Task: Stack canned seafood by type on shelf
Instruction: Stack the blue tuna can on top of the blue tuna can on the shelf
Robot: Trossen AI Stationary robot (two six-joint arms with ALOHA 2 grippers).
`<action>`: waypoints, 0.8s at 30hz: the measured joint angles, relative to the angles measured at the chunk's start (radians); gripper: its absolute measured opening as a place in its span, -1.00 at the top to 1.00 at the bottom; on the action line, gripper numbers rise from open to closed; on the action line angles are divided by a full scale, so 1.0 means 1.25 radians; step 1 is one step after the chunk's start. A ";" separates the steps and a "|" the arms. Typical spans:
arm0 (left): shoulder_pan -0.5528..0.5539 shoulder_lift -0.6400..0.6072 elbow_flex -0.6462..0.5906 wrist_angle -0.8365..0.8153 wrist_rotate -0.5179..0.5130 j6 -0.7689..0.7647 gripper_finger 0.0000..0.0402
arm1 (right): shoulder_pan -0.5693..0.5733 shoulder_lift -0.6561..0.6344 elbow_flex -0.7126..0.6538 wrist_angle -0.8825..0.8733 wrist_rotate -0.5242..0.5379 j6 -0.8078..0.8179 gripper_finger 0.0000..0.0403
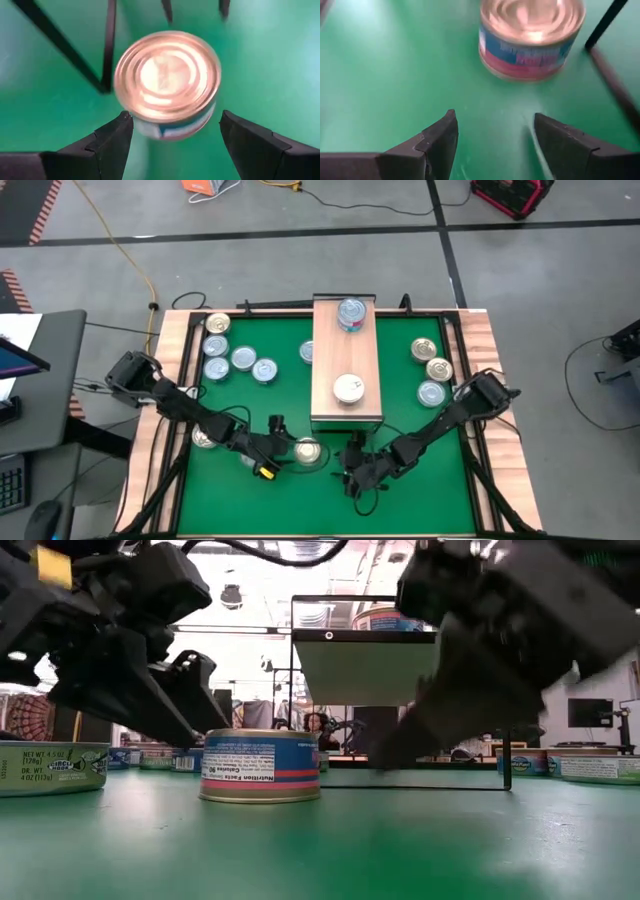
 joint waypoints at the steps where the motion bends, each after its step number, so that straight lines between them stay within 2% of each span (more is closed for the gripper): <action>1: -0.001 0.006 0.001 0.004 -0.001 -0.009 -0.43 | -0.001 0.008 0.001 -0.005 0.001 -0.002 -0.41; 4: -0.009 0.025 -0.001 0.005 0.000 -0.035 -0.43 | -0.005 0.025 0.013 0.010 0.010 -0.002 -0.41; 12: -0.014 0.111 0.003 0.117 -0.001 -0.078 -0.43 | -0.024 0.025 0.012 0.023 0.023 0.003 -0.41; 19: -0.021 0.174 0.060 0.136 -0.003 -0.088 -0.43 | -0.007 0.022 0.012 -0.049 -0.017 0.044 -0.41; 24: -0.025 0.231 0.123 0.137 -0.034 -0.072 -0.43 | 0.001 0.021 0.013 -0.056 -0.017 0.058 -0.41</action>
